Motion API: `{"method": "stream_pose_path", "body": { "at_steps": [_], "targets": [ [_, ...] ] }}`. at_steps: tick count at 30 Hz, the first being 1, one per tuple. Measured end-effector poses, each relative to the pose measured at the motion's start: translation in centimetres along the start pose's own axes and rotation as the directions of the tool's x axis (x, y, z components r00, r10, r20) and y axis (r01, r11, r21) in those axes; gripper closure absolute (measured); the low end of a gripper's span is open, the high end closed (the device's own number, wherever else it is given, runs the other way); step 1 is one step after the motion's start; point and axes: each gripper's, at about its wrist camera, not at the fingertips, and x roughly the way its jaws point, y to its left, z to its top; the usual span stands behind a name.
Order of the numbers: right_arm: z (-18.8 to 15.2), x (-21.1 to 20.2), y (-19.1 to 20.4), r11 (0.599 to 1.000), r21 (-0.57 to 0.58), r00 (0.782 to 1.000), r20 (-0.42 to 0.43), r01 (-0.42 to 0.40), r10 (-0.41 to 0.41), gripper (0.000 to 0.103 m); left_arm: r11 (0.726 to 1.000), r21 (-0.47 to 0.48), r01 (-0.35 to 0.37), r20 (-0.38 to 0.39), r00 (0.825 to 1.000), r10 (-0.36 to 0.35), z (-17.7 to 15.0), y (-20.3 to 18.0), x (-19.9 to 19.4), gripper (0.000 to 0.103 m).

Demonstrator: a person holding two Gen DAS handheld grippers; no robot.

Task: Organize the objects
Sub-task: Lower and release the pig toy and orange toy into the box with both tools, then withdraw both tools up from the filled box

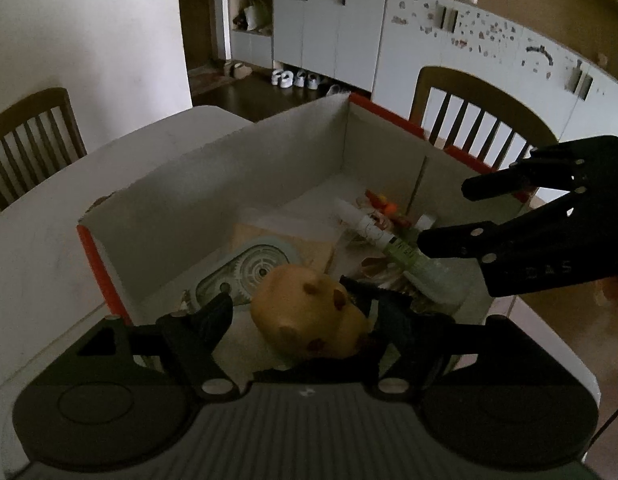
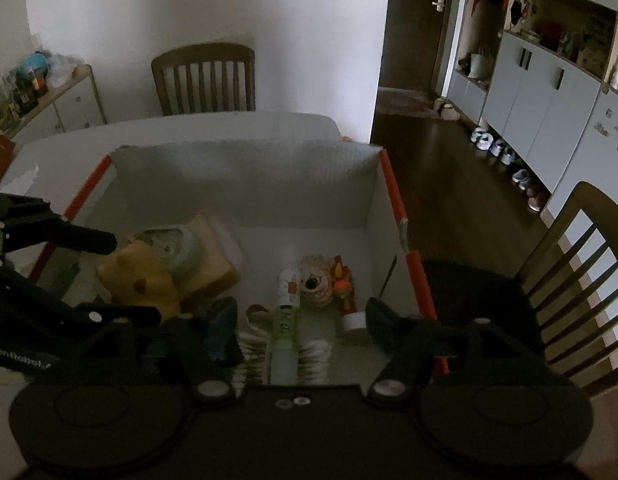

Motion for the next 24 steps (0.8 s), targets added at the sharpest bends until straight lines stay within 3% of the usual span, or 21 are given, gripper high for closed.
{"method": "stream_pose_path", "body": {
  "at_steps": [16, 20, 24],
  "targets": [
    [0.4, -6.0, 1.9, 0.999, 0.022, 0.993, 0.114, -0.033, 0.030, 0.026, 0.997, -0.069, 0.022, 0.125, 0.992, -0.014, -0.9, 0.2, -6.4, 0.016],
    [0.3, -7.2, 2.7, 0.998, 0.037, 0.990, 0.138, -0.043, 0.038, 0.022, 0.997, -0.074, 0.024, 0.150, 0.989, -0.013, -1.4, 0.3, -8.1, 0.002],
    [0.1, -8.4, 3.9, 0.998, 0.037, 0.987, 0.154, -0.052, 0.046, 0.019, 0.997, -0.071, 0.032, 0.171, 0.985, -0.020, -2.0, 0.4, -9.6, 0.001]
  ]
}}
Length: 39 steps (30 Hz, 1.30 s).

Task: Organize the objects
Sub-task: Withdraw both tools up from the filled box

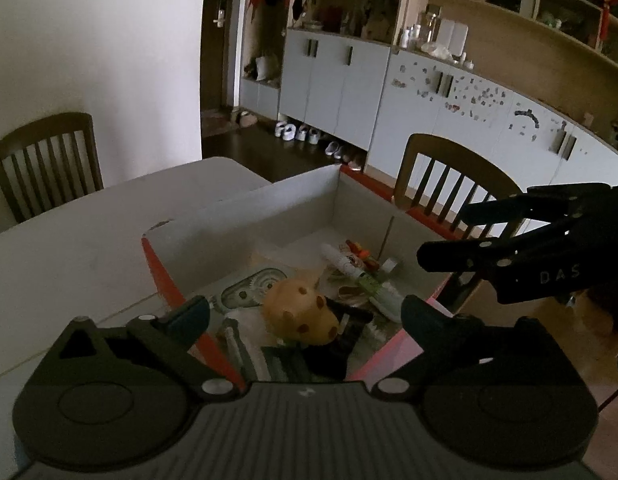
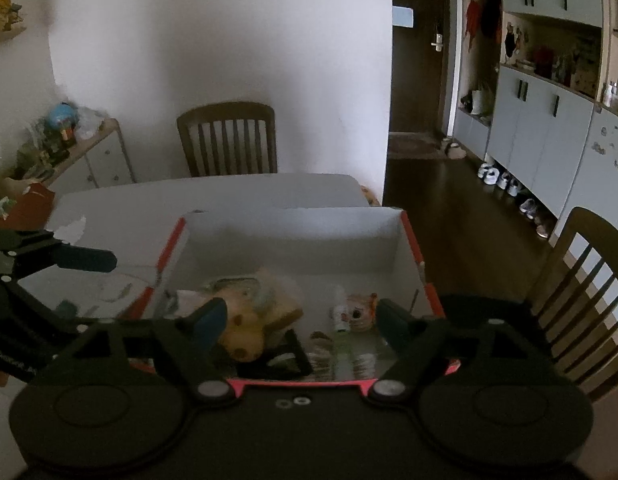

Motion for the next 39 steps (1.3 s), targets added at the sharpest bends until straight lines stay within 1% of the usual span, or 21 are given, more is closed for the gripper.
{"method": "stream_pose_path", "body": {
  "at_steps": [5, 7, 10, 14, 19, 24, 29, 32, 39],
  "targets": [
    [-0.3, -1.4, 1.4, 1.000, 0.007, 1.000, 0.031, -0.008, 0.008, 0.011, 1.000, 0.002, -0.005, 0.010, 1.000, 0.005, -0.5, 0.3, -1.6, 0.001],
    [-0.5, -1.7, 1.9, 1.000, 0.005, 0.999, 0.039, 0.002, -0.002, 0.009, 1.000, -0.006, -0.016, 0.021, 1.000, 0.016, -0.7, 0.5, -2.2, 0.001],
    [-0.9, -2.3, 2.5, 1.000, 0.012, 0.999, 0.048, -0.008, 0.007, 0.006, 0.999, -0.018, -0.032, 0.042, 0.999, 0.033, -1.1, 1.0, -3.0, 0.001],
    [-1.4, -3.0, 3.2, 1.000, 0.024, 0.998, 0.065, -0.013, 0.012, 0.002, 0.999, -0.031, -0.029, 0.043, 0.999, 0.030, -1.7, 1.5, -3.7, 0.001],
    [-1.8, -3.5, 4.0, 1.000, 0.025, 0.997, 0.071, -0.003, 0.002, 0.002, 1.000, -0.023, -0.017, 0.052, 0.999, 0.018, -2.3, 1.5, -4.3, 0.001],
    [-2.1, -4.0, 4.2, 0.999, 0.040, 0.997, 0.077, -0.002, -0.001, 0.001, 0.999, -0.001, -0.037, 0.056, 0.998, 0.037, -2.9, 1.1, -4.6, 0.000],
    [-2.6, -4.3, 4.6, 0.999, 0.047, 0.997, 0.083, 0.005, -0.009, 0.001, 0.999, 0.001, -0.032, 0.060, 0.998, 0.032, -3.3, 1.0, -4.8, 0.000],
    [-2.7, -4.5, 4.7, 0.999, 0.053, 0.996, 0.085, 0.009, -0.014, 0.001, 0.999, 0.010, -0.047, 0.067, 0.997, 0.046, -3.5, 0.8, -4.9, 0.000],
    [-2.8, -4.4, 4.6, 0.997, 0.074, 0.997, 0.079, 0.009, -0.015, 0.001, 1.000, -0.004, -0.005, 0.088, 0.996, 0.006, -3.8, 0.9, -5.7, 0.000]
  ]
}}
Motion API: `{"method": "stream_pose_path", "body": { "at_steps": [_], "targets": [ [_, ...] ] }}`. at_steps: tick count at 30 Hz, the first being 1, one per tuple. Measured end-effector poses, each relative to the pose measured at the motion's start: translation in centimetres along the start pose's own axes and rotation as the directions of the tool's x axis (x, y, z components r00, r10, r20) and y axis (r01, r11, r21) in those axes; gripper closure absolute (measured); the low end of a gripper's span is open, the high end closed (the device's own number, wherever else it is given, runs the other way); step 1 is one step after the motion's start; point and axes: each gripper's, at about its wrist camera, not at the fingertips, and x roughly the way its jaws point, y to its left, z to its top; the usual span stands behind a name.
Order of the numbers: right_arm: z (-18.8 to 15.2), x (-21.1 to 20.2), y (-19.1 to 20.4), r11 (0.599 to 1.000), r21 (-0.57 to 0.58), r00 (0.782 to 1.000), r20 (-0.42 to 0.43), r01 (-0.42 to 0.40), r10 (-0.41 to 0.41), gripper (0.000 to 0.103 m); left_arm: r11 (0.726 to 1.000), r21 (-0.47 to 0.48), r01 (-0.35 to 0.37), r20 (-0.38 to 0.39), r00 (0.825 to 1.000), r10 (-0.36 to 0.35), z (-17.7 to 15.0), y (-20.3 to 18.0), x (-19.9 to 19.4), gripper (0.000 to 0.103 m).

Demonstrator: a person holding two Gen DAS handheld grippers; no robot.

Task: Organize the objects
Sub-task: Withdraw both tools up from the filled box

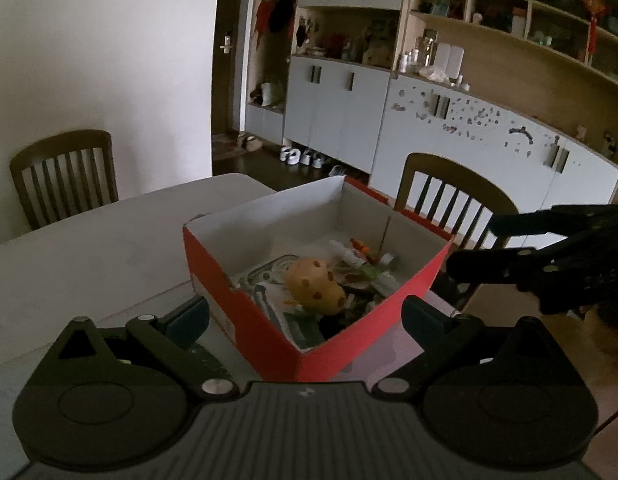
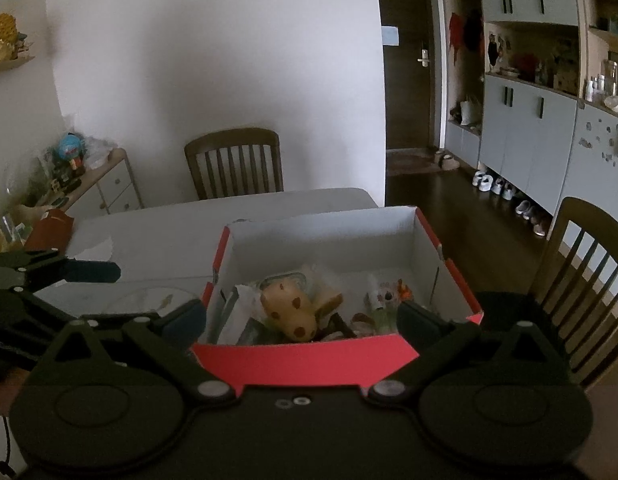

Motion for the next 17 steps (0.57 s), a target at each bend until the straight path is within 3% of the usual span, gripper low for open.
{"method": "stream_pose_path", "body": {
  "at_steps": [17],
  "targets": [
    [-0.67, 0.14, 0.62, 1.000, 0.010, 1.000, -0.018, 0.003, -0.003, 0.001, 1.000, 0.002, -0.013, 0.039, 0.999, 0.013, -0.02, 0.22, -0.93, 0.000]
  ]
}}
